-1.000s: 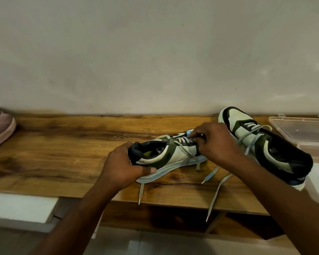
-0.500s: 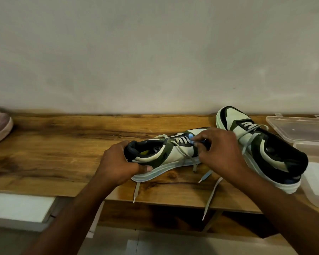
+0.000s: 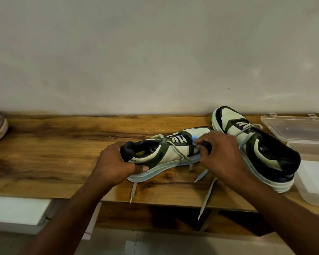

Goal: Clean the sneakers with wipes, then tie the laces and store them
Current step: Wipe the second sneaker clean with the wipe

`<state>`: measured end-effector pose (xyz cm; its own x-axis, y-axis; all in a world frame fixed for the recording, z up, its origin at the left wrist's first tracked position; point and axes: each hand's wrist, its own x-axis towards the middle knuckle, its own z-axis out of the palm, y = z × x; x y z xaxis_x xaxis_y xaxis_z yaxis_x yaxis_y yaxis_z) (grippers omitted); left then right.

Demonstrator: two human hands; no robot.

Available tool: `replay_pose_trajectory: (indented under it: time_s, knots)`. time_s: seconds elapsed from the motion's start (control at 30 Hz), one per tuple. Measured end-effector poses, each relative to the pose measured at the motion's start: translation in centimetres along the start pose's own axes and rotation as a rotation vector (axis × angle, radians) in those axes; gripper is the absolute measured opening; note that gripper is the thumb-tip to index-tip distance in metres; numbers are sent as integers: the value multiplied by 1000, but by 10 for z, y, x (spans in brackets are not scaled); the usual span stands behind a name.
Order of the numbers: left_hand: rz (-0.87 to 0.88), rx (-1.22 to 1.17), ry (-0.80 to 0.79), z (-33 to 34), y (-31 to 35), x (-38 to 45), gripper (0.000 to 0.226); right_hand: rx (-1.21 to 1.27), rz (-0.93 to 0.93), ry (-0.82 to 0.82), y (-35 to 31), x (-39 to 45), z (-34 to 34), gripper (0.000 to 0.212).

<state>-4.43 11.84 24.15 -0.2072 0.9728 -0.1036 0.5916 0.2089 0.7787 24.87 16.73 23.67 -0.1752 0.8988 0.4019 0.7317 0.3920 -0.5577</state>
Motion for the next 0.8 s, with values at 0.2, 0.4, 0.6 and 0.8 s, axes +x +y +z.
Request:
replay_pose_trajectory:
  time_s: [0.2, 0.4, 0.6, 0.8]
  knots:
    - [0, 7, 7, 0, 0, 1, 75, -152, 114, 60, 18, 11, -14, 13]
    - [8, 15, 15, 0, 3, 1, 72, 105, -79, -57, -34, -29, 27, 22]
    - [-14, -77, -6, -1, 4, 0, 73, 64, -161, -106, -36, -27, 30, 18]
    - [-76, -269, -88, -5, 7, 2, 74, 67, 49, 228, -5, 8, -6, 17]
